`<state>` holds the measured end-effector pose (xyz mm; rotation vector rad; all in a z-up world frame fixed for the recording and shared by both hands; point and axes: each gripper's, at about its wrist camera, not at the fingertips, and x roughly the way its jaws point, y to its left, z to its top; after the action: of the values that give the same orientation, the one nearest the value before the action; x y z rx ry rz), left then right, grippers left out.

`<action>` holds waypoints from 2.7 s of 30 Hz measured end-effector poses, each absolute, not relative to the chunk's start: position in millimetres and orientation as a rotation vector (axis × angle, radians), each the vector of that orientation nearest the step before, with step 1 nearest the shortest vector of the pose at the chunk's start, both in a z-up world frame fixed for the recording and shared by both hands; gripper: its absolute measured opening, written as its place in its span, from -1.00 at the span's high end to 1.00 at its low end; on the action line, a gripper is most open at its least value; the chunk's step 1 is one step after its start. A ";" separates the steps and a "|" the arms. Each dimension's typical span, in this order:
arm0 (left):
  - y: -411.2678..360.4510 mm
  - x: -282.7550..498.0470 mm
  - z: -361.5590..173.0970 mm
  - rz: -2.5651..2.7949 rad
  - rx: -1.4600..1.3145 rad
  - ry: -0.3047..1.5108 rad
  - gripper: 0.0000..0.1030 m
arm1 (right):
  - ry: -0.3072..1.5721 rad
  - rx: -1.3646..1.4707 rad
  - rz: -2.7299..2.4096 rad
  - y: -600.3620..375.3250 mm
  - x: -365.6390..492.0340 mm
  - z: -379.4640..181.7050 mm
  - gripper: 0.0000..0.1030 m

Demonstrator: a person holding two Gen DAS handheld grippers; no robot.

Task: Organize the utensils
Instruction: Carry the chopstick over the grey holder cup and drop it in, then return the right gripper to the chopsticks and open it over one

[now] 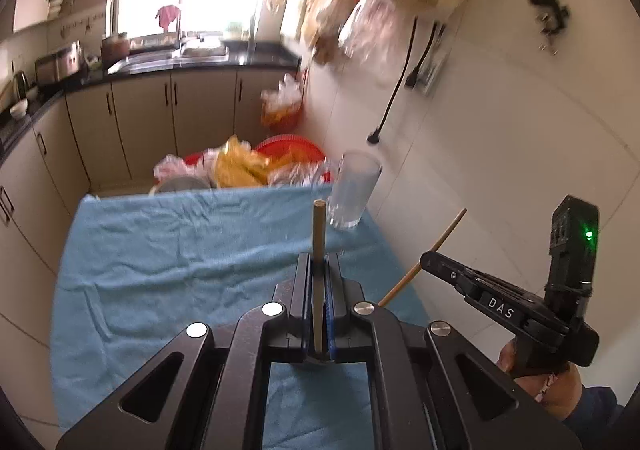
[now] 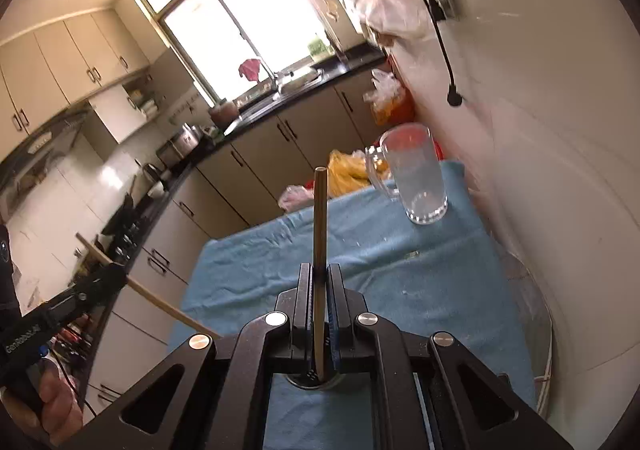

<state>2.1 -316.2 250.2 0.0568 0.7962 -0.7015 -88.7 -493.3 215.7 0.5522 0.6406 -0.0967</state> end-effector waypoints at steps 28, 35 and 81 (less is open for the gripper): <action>-286.2 34.9 230.3 -0.599 -0.004 0.827 0.41 | 0.725 0.520 -0.102 -489.0 -68.8 194.2 0.62; -244.5 21.2 242.5 -0.573 -0.043 0.797 0.36 | 0.693 0.565 -0.110 -482.6 -96.5 208.0 0.48; -59.3 -18.6 76.4 -0.438 -0.097 1.168 0.31 | 1.215 0.424 0.080 -279.5 -32.7 44.3 0.45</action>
<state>-18.6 -59.3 76.4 -0.0972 1.1682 -0.4383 -32.7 -279.5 44.3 0.4239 1.2151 0.0799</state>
